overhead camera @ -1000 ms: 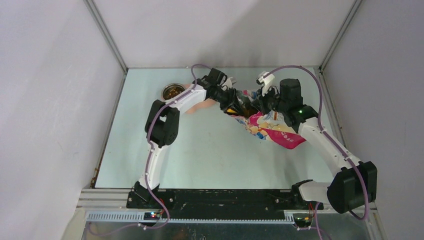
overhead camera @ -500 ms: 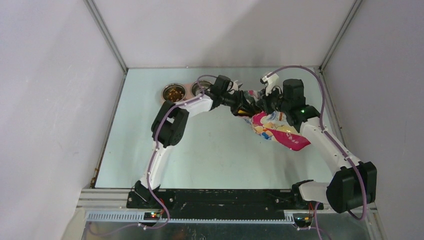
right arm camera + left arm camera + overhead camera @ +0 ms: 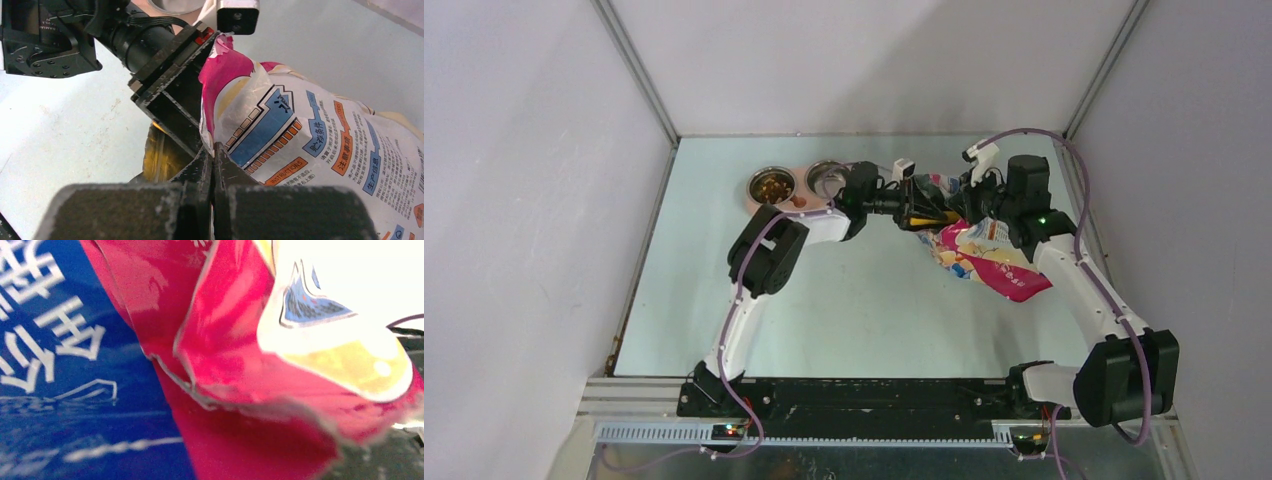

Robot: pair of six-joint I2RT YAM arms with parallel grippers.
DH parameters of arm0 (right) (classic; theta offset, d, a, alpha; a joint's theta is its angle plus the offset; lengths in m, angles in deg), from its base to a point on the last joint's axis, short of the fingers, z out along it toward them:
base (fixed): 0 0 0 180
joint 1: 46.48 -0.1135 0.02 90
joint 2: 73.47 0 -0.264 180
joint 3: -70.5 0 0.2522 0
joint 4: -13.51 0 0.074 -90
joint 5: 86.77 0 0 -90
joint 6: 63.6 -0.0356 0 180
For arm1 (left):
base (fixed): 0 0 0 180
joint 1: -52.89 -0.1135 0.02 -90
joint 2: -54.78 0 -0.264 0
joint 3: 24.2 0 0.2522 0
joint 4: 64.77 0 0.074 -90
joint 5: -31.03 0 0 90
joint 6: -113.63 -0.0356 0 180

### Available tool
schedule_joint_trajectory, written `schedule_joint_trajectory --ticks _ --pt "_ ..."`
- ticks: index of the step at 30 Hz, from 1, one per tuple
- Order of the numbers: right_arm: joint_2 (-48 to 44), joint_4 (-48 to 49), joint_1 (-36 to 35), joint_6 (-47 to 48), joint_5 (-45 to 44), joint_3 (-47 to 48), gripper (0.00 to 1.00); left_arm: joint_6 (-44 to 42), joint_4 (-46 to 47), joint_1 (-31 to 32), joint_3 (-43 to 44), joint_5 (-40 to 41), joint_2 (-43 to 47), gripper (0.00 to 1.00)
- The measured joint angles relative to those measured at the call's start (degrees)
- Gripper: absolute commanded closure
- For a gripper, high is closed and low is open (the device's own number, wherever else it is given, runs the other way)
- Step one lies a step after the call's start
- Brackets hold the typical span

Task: Serve the pet food
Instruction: Collect the pet food from the pet food bag.

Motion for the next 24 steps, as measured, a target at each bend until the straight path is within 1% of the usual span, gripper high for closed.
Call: schedule_joint_trajectory --ticks 2,6,18,24 --pt "0.0 0.0 0.7 -0.2 0.8 0.0 1.00 1.4 2.5 -0.1 -1.9 -0.3 1.0 1.00" --pt "0.0 0.1 2.3 -0.7 2.5 0.0 1.00 2.2 4.2 -1.2 -5.2 -0.7 3.8 1.00" --pt "0.0 0.6 5.9 -1.4 4.3 0.0 1.00 -1.5 2.4 -8.5 -12.2 -4.0 13.6 1.00" --pt "0.0 0.9 6.9 -2.1 4.9 0.0 1.00 -3.0 2.2 -9.1 -15.1 -4.8 16.1 1.00"
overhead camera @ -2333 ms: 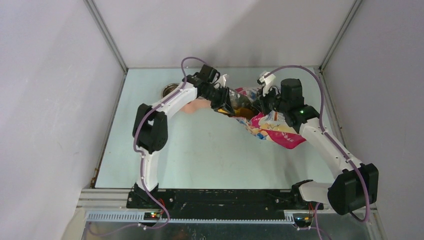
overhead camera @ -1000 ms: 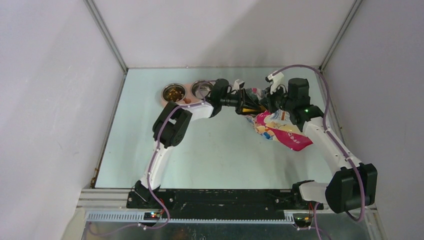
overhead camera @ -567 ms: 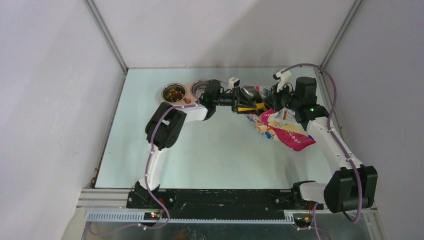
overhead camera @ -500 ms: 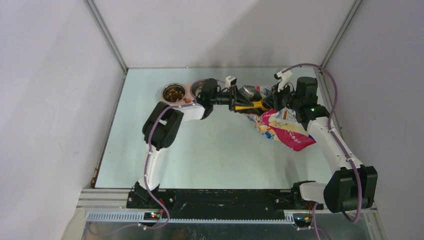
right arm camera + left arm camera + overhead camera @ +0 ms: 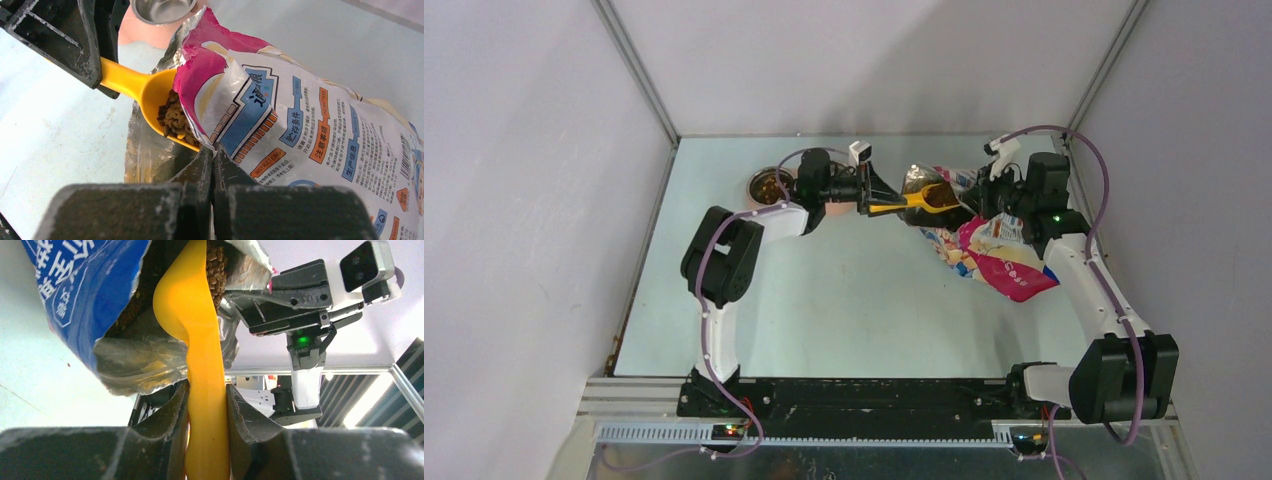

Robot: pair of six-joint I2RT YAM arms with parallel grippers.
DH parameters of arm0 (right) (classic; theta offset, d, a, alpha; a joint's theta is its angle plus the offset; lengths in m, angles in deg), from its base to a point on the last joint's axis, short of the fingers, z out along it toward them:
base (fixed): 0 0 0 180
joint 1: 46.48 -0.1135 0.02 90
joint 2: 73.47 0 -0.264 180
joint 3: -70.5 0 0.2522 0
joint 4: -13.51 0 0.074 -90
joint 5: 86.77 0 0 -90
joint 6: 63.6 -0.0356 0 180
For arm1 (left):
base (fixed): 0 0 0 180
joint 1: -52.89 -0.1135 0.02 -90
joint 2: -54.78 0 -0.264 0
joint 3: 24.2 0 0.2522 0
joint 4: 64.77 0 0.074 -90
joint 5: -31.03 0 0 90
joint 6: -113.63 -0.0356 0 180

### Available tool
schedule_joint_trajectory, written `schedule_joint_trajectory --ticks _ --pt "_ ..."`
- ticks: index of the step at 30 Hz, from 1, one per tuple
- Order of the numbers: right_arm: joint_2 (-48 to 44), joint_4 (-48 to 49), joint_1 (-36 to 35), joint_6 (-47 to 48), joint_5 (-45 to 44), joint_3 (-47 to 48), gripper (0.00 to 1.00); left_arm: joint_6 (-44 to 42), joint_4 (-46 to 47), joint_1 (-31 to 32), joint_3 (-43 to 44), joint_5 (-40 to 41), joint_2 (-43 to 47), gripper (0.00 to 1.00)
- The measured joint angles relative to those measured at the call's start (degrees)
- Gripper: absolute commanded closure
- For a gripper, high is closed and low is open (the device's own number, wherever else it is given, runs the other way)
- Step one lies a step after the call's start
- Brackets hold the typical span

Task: Serve the pet food
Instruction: Collect the pet food from the pet food bag.

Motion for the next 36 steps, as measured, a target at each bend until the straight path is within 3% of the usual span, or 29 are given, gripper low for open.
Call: schedule_joint_trajectory --ticks 20,36 --pt "1.2 1.3 1.9 -3.4 1.1 0.0 1.00 -1.3 -0.1 -0.3 -3.6 -1.4 0.2 1.00" --pt "2.7 1.2 -4.5 -3.3 -2.3 0.0 1.00 0.9 1.1 1.2 -3.3 -1.0 0.2 1.00"
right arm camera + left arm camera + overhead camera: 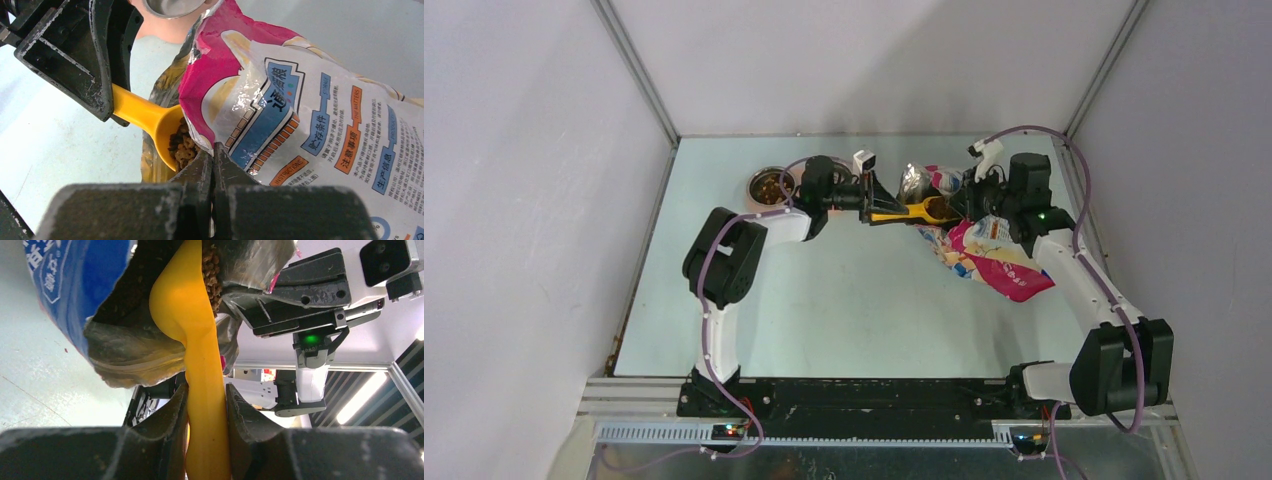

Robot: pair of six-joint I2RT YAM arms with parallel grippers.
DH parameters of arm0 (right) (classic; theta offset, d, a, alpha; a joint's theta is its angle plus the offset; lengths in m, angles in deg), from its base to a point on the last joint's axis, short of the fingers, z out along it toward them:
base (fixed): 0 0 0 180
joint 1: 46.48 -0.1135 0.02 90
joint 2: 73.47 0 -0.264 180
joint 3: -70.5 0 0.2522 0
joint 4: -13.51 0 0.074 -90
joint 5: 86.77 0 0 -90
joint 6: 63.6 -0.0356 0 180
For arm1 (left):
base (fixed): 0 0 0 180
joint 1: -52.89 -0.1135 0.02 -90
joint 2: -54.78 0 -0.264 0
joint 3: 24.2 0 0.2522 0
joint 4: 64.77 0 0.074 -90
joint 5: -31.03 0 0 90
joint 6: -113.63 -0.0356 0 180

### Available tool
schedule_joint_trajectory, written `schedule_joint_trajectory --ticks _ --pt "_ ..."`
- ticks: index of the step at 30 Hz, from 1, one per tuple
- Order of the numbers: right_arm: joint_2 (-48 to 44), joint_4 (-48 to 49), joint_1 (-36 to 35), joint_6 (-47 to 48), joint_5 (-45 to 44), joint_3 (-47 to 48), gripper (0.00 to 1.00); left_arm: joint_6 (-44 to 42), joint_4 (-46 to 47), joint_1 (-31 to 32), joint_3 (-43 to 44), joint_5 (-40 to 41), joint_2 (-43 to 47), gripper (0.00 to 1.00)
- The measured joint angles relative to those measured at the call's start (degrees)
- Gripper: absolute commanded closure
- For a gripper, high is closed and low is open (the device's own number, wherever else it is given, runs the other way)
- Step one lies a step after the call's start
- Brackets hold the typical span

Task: Serve the pet food
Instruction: Collect the pet food from the pet food bag.

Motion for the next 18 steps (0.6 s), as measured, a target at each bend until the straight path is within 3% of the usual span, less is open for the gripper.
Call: schedule_joint_trajectory --ticks 18 --pt "0.1 -0.6 -2.6 0.0 -2.1 0.0 1.00 1.4 0.6 1.3 1.2 1.1 -0.4 1.00"
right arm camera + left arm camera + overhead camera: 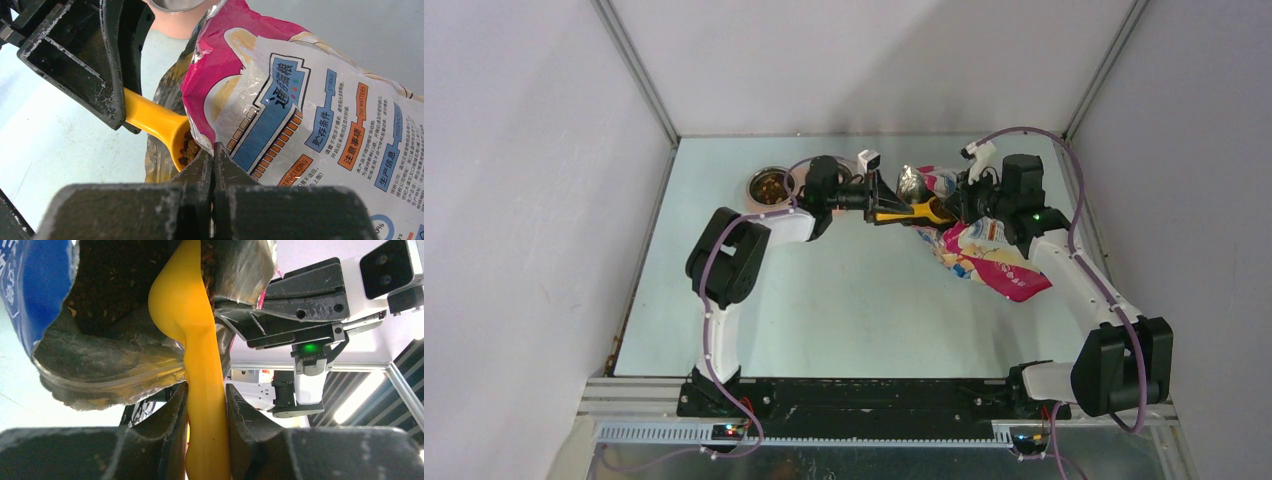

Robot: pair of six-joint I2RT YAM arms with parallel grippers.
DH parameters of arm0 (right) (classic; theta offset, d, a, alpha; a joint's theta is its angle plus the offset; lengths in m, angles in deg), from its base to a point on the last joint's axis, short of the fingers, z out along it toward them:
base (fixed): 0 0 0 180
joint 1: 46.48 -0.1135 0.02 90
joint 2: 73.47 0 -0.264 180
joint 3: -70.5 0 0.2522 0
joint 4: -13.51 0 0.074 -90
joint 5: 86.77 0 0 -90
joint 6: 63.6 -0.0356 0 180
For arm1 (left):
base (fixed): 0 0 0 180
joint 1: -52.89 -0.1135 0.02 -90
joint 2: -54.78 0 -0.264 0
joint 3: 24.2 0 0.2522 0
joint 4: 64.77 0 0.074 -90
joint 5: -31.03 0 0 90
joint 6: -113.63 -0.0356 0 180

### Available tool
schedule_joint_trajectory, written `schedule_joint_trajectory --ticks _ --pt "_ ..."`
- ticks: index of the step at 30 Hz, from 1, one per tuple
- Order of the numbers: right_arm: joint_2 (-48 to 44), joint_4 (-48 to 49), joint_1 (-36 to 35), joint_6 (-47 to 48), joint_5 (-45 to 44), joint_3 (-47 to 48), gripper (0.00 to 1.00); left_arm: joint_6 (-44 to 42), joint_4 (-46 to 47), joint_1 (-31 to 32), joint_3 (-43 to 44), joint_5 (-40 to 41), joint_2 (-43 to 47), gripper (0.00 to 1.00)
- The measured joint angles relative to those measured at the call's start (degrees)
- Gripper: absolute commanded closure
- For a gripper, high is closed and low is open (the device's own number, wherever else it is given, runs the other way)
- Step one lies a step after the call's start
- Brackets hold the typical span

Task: Serve the pet food
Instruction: Collect the pet food from the pet food bag.

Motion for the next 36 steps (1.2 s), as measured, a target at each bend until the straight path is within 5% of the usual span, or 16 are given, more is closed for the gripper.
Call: schedule_joint_trajectory --ticks 15,30,36 --pt "0.5 -0.1 -0.7 0.0 -0.4 0.0 1.00 1.9 1.1 0.8 1.4 0.6 -1.8 1.00" --pt "-2.3 1.3 8.2 -1.7 4.1 0.0 1.00 8.1 12.0 -3.4 -0.4 -3.5 -0.8 1.00" --pt "-2.3 1.6 9.0 -2.6 5.1 0.0 1.00 6.3 9.5 -3.4 -1.9 -3.8 0.8 1.00"
